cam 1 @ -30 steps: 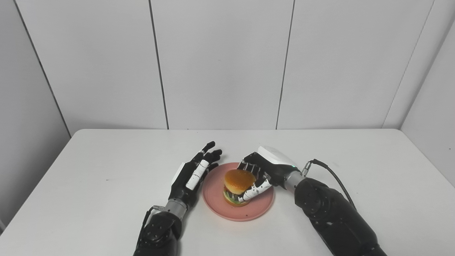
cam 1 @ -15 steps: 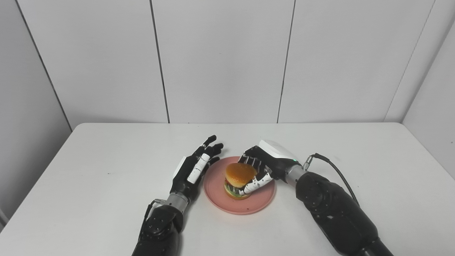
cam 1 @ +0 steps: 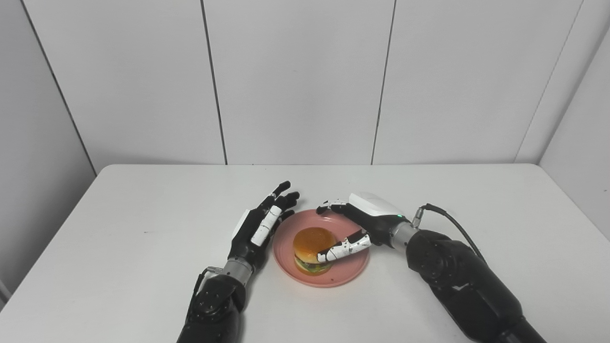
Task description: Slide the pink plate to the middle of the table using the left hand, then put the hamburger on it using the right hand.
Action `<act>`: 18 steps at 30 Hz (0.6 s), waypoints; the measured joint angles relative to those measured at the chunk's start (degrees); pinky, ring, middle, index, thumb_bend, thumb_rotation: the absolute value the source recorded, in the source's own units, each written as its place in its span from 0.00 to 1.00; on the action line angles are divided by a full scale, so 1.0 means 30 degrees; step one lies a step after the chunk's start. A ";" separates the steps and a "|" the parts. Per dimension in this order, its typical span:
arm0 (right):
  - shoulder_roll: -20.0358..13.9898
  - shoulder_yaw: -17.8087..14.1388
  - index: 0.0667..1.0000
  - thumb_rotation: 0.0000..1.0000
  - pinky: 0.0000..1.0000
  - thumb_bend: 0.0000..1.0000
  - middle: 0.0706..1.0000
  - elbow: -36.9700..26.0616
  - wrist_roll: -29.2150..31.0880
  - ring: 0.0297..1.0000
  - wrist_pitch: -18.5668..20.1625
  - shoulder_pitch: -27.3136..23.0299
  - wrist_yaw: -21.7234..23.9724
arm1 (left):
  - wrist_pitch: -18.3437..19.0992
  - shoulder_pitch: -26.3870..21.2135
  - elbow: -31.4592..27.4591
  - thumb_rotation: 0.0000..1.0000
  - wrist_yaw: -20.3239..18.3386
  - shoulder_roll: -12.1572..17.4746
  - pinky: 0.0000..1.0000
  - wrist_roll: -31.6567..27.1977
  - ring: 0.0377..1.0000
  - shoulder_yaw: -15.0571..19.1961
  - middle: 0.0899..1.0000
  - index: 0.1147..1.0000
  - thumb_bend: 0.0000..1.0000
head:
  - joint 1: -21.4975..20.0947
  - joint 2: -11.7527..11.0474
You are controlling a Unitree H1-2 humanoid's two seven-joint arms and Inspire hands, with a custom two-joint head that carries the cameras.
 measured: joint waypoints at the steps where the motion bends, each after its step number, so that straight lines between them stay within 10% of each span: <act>1: 0.0001 0.0000 0.87 0.68 1.00 1.00 0.98 -0.0003 -0.0044 1.00 0.0003 0.0000 0.0065 | 0.0000 -0.0001 0.0000 0.76 -0.0005 -0.0001 0.88 -0.0001 0.89 -0.0002 0.84 0.86 0.89 | -0.0029 -0.0029; 18: 0.0117 -0.1017 0.85 0.73 0.99 1.00 0.94 -0.0791 -0.0350 0.97 -0.0392 0.0565 -0.1116 | -0.0018 0.0015 -0.0028 0.78 -0.0032 -0.0022 0.88 0.0003 0.89 -0.0021 0.83 0.86 0.85 | -0.0263 -0.0351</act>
